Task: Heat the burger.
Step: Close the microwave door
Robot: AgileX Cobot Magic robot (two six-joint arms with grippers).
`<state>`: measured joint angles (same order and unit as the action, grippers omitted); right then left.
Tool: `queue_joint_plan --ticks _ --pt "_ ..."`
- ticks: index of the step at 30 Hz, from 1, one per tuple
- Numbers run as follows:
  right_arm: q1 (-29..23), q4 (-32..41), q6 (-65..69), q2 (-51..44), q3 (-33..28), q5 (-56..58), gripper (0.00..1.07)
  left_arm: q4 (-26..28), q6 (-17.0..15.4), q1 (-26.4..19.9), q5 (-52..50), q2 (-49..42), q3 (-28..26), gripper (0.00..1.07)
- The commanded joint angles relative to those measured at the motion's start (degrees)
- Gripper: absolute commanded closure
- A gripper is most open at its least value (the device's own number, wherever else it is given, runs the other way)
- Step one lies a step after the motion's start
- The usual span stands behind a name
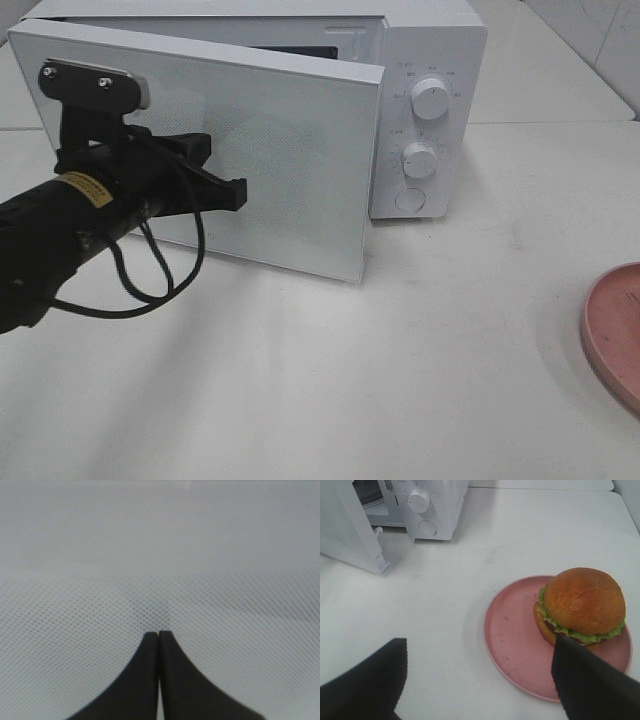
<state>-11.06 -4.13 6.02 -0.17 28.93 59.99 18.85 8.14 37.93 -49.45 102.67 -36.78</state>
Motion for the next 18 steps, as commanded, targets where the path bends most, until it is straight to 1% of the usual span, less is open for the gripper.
queue_joint_plan --ticks 1,2,3,4,5,6,7,8,10,11,12,13,14,15,16,17,18 --pt "0.40 -0.23 0.40 -1.55 0.11 -0.57 0.31 5.50 3.55 2.18 0.40 1.83 -3.84 1.07" --pt "0.40 -0.23 0.40 -1.55 0.11 -0.57 0.31 5.50 3.55 2.18 0.40 1.83 -3.84 1.07" --pt "0.40 -0.23 0.40 -1.55 0.11 -0.57 0.31 7.56 5.04 3.04 0.63 3.09 -6.30 1.07" --pt "0.40 -0.23 0.40 -1.55 0.11 -0.57 0.31 7.56 5.04 3.04 0.63 3.09 -6.30 1.07" --pt "0.40 -0.23 0.40 -1.55 0.11 -0.57 0.31 8.71 5.79 3.32 0.69 3.78 -7.62 1.07" --pt "0.40 -0.23 0.40 -1.55 0.11 -0.57 0.31 10.37 6.93 3.50 1.78 4.93 -10.03 1.07" --pt "0.40 -0.23 0.40 -1.55 0.11 -0.57 0.31 10.37 6.93 3.50 1.78 4.93 -10.03 1.07" --pt "0.40 -0.23 0.40 -1.55 0.11 -0.57 0.31 11.63 7.79 3.50 3.90 6.13 -12.89 1.07" --pt "0.40 -0.23 0.40 -1.55 0.11 -0.57 0.31 12.03 8.25 3.44 4.70 6.59 -13.92 1.07" --pt "0.40 -0.23 0.40 -1.55 0.11 -0.57 0.31 13.18 9.68 3.44 5.39 7.85 -16.16 1.07" --pt "0.40 -0.23 0.40 -1.55 0.11 -0.57 0.31 13.18 9.68 3.44 5.39 7.85 -16.16 1.07" --pt "0.40 -0.23 0.40 -1.55 0.11 -0.57 0.31 14.44 11.12 3.44 6.19 9.05 -18.51 1.07" --pt "0.40 -0.23 0.40 -1.55 0.11 -0.57 0.31 15.18 11.63 3.44 6.65 9.57 -19.71 1.07" --pt "0.40 -0.23 0.40 -1.55 0.11 -0.57 0.31 15.18 11.63 3.44 6.65 9.57 -19.71 1.07" --pt "0.40 -0.23 0.40 -1.55 0.11 -0.57 0.31 17.19 13.18 3.44 7.28 10.60 -21.72 1.07" --pt "0.40 -0.23 0.40 -1.55 0.11 -0.57 0.31 17.19 13.18 3.44 7.28 10.60 -21.72 1.07" --pt "0.40 -0.23 0.40 -1.55 0.11 -0.57 0.31 18.33 14.15 3.44 7.45 11.12 -22.80 1.07"
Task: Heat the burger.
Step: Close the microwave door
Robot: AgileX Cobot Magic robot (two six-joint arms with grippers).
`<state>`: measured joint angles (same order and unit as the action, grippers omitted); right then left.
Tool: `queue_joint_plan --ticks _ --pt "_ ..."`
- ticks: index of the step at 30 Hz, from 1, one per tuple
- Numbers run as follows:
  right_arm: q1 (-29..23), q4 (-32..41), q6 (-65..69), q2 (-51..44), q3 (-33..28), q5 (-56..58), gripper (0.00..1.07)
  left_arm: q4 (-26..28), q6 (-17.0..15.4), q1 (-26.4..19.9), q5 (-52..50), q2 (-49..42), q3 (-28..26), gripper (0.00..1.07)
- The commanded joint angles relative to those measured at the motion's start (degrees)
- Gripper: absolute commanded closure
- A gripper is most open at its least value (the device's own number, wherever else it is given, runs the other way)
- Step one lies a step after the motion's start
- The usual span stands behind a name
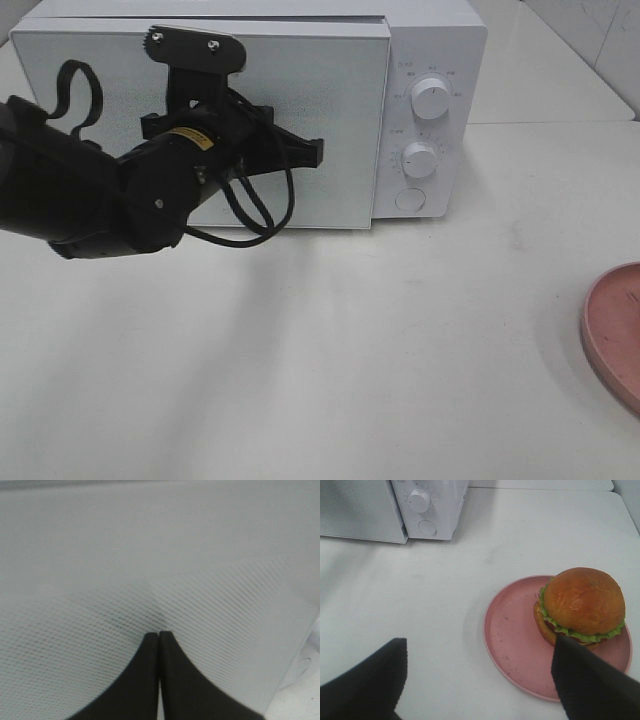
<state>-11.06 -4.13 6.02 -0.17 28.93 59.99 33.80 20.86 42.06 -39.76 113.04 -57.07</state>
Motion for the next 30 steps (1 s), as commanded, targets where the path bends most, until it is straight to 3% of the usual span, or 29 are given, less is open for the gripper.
queue_joint_plan --ticks 1,7,11,19,21,24,26,30 --pt "0.40 -0.23 0.40 -1.55 0.11 -0.57 0.31 4.87 3.15 -0.69 -2.06 1.60 -4.41 1.07" --pt "0.40 -0.23 0.40 -1.55 0.11 -0.57 0.31 6.70 6.07 -1.15 1.95 4.24 -10.60 1.07" --pt "0.40 -0.23 0.40 -1.55 0.11 -0.57 0.31 6.07 7.33 -0.80 2.98 3.78 -11.63 1.07" --pt "0.40 -0.23 0.40 -1.55 0.11 -0.57 0.31 6.07 7.33 0.74 9.45 0.46 -9.28 1.07" --pt "0.40 -0.23 0.40 -1.55 0.11 -0.57 0.31 6.07 7.33 2.18 10.71 -2.35 -5.50 1.06" --pt "0.40 -0.23 0.40 -1.55 0.11 -0.57 0.31 6.07 7.33 2.52 11.00 -2.98 -4.58 1.06" --pt "0.40 -0.23 0.40 -1.55 0.11 -0.57 0.31 6.02 7.33 3.38 16.90 -6.42 -0.63 1.06" --pt "0.40 -0.23 0.40 -1.55 0.11 -0.57 0.31 6.07 7.33 3.55 25.90 -9.05 1.20 0.98"
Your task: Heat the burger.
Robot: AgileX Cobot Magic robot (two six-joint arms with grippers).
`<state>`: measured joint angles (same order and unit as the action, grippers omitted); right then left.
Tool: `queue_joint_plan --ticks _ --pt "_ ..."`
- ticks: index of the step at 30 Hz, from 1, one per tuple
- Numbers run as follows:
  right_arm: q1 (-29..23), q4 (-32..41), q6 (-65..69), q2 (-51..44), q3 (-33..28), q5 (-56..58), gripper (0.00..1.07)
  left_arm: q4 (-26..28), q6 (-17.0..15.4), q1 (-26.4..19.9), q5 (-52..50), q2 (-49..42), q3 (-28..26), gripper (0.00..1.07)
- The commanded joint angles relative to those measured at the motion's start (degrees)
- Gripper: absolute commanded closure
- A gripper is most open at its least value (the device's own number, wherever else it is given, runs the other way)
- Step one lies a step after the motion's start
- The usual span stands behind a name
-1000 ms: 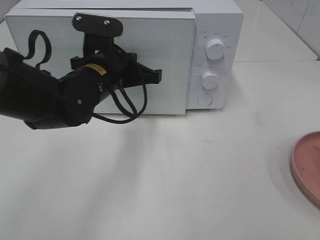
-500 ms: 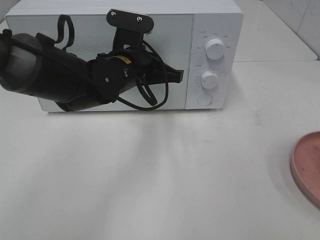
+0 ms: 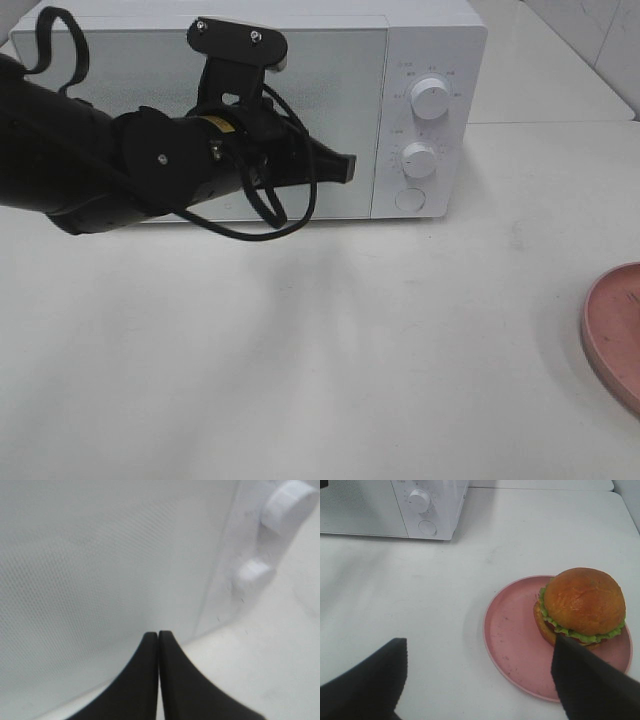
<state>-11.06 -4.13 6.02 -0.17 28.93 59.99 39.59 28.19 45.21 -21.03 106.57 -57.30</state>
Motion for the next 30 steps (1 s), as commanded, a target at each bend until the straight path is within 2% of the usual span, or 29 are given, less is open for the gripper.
queue_joint_plan --ticks 1,2,3,4,5,7,14,16,19,20,21,22,24,25,26,28,29,30 --pt "0.40 -0.23 0.40 -1.55 0.11 -0.57 0.31 0.29 0.00 0.40 9.91 -3.21 1.60 0.91" --pt "0.40 -0.23 0.40 -1.55 0.11 -0.57 0.31 0.29 0.00 0.40 9.91 -3.21 1.60 0.91" --pt "0.40 -0.23 0.40 -1.55 0.11 -0.57 0.31 0.23 0.00 0.40 16.10 -4.41 1.60 0.70" --pt "0.40 -0.23 0.40 -1.55 0.11 -0.57 0.31 0.23 -0.11 0.40 21.03 -5.61 1.60 0.35" --pt "0.40 -0.23 0.40 -1.55 0.11 -0.57 0.31 0.23 -0.11 0.40 21.03 -5.61 1.60 0.35" --pt "0.40 -0.23 0.40 -1.55 0.11 -0.57 0.31 0.11 -0.23 0.40 27.04 -7.05 1.60 0.02" --pt "0.40 -0.23 0.40 -1.55 0.11 -0.57 0.31 -3.21 -0.23 0.40 32.49 -9.97 1.60 0.03" --pt "0.40 -0.23 0.40 -1.55 0.11 -0.57 0.31 -7.91 -0.23 0.40 36.21 -11.63 1.60 0.03" --pt "0.40 -0.23 0.40 -1.55 0.11 -0.57 0.31 -10.89 -0.52 0.34 39.53 -12.49 1.60 0.03" --pt "0.40 -0.23 0.40 -1.55 0.11 -0.57 0.31 -11.92 -0.97 0.23 41.60 -13.01 1.60 0.03" --pt "0.40 -0.23 0.40 -1.55 0.11 -0.57 0.31 -13.06 -2.81 -0.63 45.55 -13.87 1.60 0.03" --pt "0.40 -0.23 0.40 -1.55 0.11 -0.57 0.31 -13.06 -2.81 -0.63 45.55 -13.87 1.60 0.03" --pt "0.40 -0.23 0.40 -1.55 0.11 -0.57 0.31 -13.64 -5.10 -4.07 51.57 -15.24 1.60 0.03" --pt "0.40 -0.23 0.40 -1.55 0.11 -0.57 0.31 -13.64 -5.10 -4.07 51.57 -15.24 1.60 0.03" --pt "0.40 -0.23 0.40 -1.55 0.11 -0.57 0.31 -13.64 -5.84 -7.05 56.21 -16.04 1.60 0.03" --pt "0.40 -0.23 0.40 -1.55 0.11 -0.57 0.31 -13.58 -6.25 -8.54 58.21 -16.33 1.60 0.03" --pt "0.40 -0.23 0.40 -1.55 0.11 -0.57 0.31 -13.58 -6.93 -12.55 63.14 -17.25 1.60 0.03" --pt "0.40 -0.23 0.40 -1.55 0.11 -0.57 0.31 -13.58 -6.93 -12.55 63.14 -17.25 1.60 0.03"
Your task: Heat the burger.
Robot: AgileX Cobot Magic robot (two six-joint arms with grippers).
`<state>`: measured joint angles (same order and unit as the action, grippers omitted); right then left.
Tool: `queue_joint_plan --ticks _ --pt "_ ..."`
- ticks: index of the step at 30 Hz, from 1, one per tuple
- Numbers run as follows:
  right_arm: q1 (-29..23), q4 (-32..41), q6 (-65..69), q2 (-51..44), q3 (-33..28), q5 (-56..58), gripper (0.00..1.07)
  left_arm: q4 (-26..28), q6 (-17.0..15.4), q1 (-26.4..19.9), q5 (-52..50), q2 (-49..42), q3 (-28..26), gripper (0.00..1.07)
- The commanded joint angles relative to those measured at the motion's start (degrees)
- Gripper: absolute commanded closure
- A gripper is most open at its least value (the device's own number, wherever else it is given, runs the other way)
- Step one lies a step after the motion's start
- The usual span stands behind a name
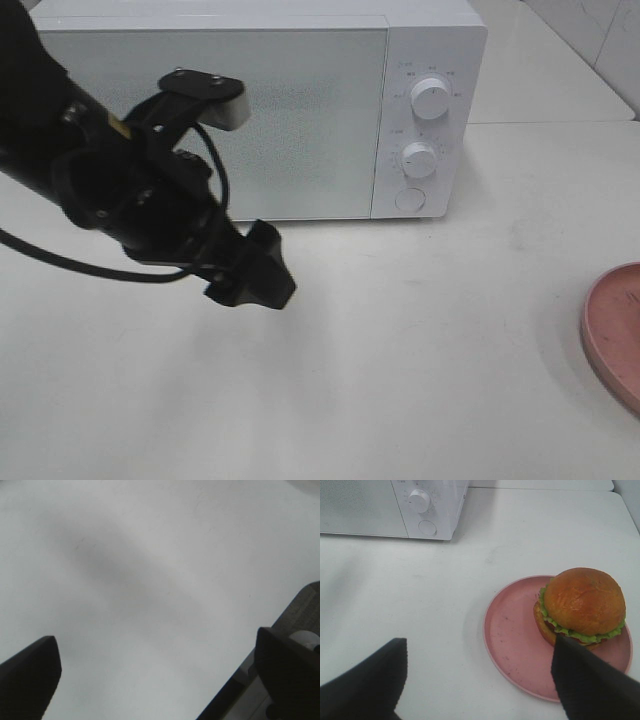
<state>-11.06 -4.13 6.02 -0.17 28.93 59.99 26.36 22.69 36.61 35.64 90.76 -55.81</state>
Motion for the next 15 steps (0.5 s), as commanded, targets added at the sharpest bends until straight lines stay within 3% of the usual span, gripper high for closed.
queue_joint_plan --ticks 1,3,5,6,8,11,15 --pt "0.40 -0.23 0.40 -1.55 0.11 -0.57 0.31 -0.34 -1.95 -7.79 10.94 -2.46 0.11 0.03" --pt "0.40 -0.23 0.40 -1.55 0.11 -0.57 0.31 -0.34 -2.46 -9.97 13.18 -3.15 0.11 0.03" --pt "0.40 -0.23 0.40 -1.55 0.11 -0.57 0.31 -0.46 -3.95 -16.33 18.16 -5.56 0.11 0.03" --pt "0.40 -0.23 0.40 -1.55 0.11 -0.57 0.31 -0.46 -3.95 -16.33 18.16 -5.56 0.11 0.03" --pt "0.40 -0.23 0.40 -1.55 0.11 -0.57 0.31 -0.97 -4.18 -22.86 21.66 -8.94 0.11 0.03" --pt "0.40 -0.23 0.46 -1.55 0.11 -0.57 0.31 -1.43 -4.70 -26.53 23.72 -11.17 0.11 0.03" --pt "0.40 -0.23 0.52 -1.55 0.11 -0.57 0.31 -7.05 -8.54 -35.70 28.25 -16.90 0.11 0.03"
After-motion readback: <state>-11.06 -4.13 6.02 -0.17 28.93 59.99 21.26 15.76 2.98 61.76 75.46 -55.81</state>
